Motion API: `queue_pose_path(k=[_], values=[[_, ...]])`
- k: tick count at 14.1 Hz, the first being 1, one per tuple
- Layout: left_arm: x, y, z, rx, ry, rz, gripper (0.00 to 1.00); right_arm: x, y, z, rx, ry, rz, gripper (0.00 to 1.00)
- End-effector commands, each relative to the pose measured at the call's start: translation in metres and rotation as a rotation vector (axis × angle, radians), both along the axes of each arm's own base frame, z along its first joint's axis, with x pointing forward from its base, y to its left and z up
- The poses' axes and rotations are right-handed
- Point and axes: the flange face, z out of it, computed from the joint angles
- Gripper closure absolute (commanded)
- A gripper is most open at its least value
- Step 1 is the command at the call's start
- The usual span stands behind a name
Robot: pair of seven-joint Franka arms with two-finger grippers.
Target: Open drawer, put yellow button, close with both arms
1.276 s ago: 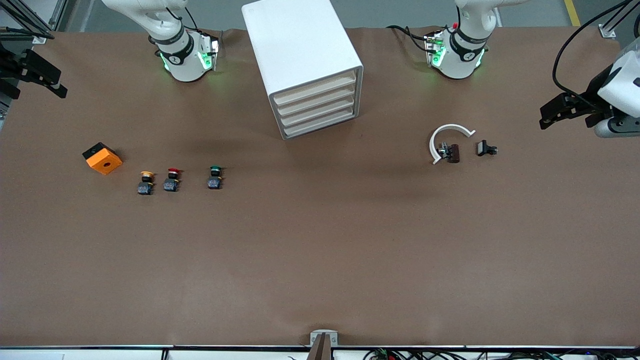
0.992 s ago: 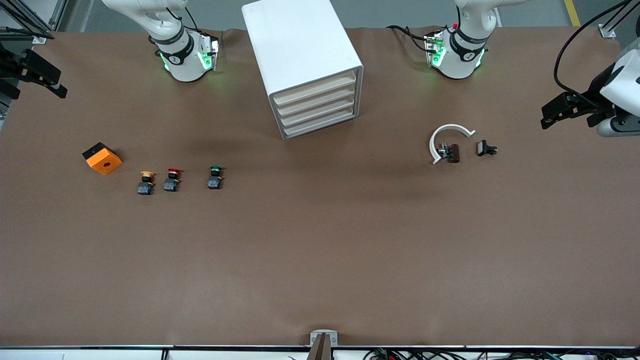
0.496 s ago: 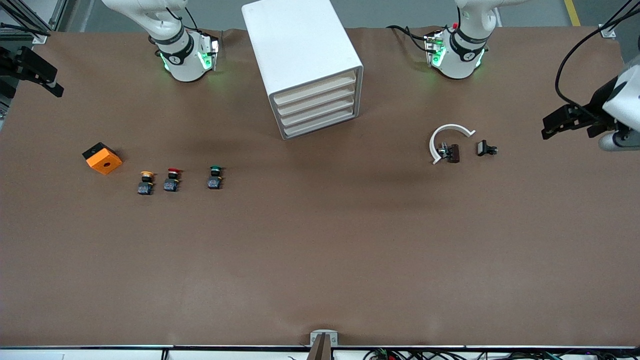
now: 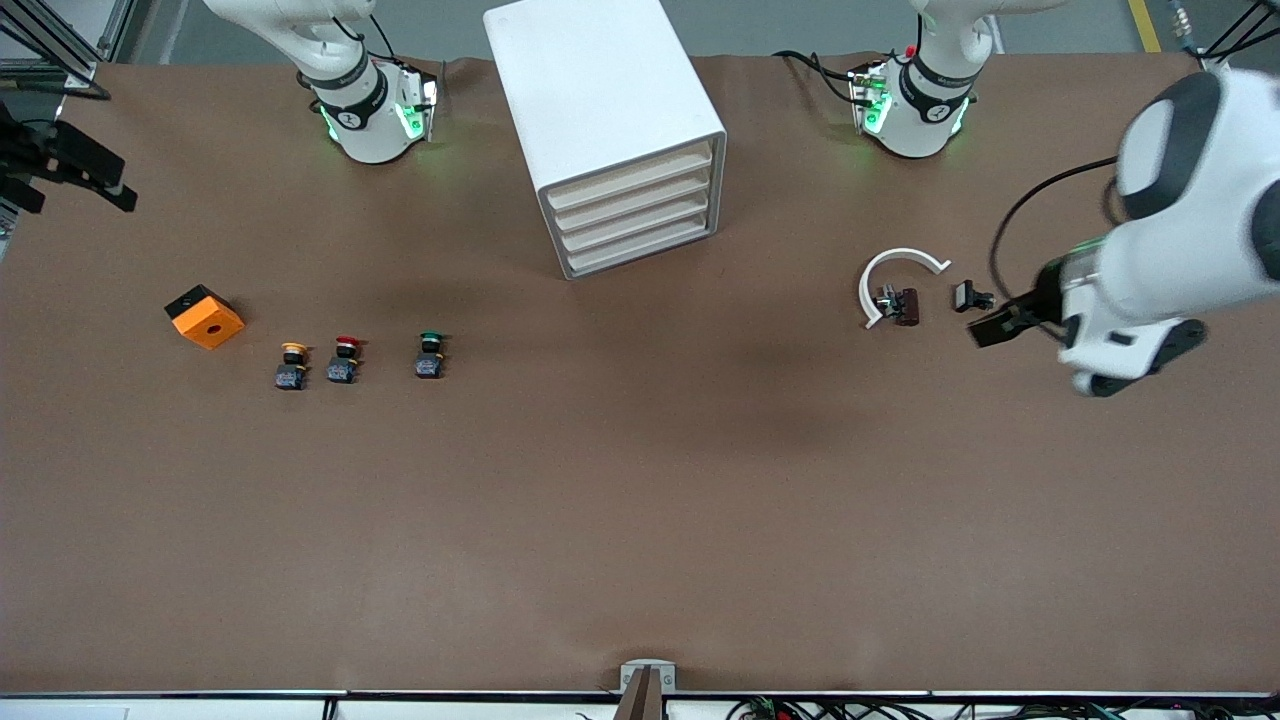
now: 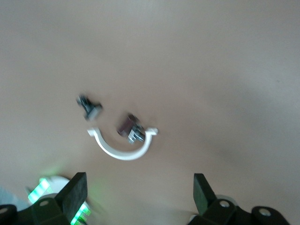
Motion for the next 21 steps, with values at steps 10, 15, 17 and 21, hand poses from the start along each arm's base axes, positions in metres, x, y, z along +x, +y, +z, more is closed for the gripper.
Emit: queue_pose_path(k=[10,15,17,21], values=[[-0.006,-0.197,-0.137,0.213,0.202,0.748,0.00,0.050,-0.048,-0.074,-0.007,0.080,-0.078,0.00],[-0.015,-0.225,-0.165,0.164,0.512,1.006,0.00,0.067,-0.073,-0.127,0.006,0.060,-0.125,0.00],[-0.024,-0.243,-0.179,0.216,0.540,1.113,0.00,0.062,-0.077,-0.162,0.005,0.062,-0.131,0.00],[-0.059,-0.283,-0.206,0.310,0.626,1.150,0.00,0.038,-0.077,-0.234,-0.015,-0.019,-0.120,0.00]])
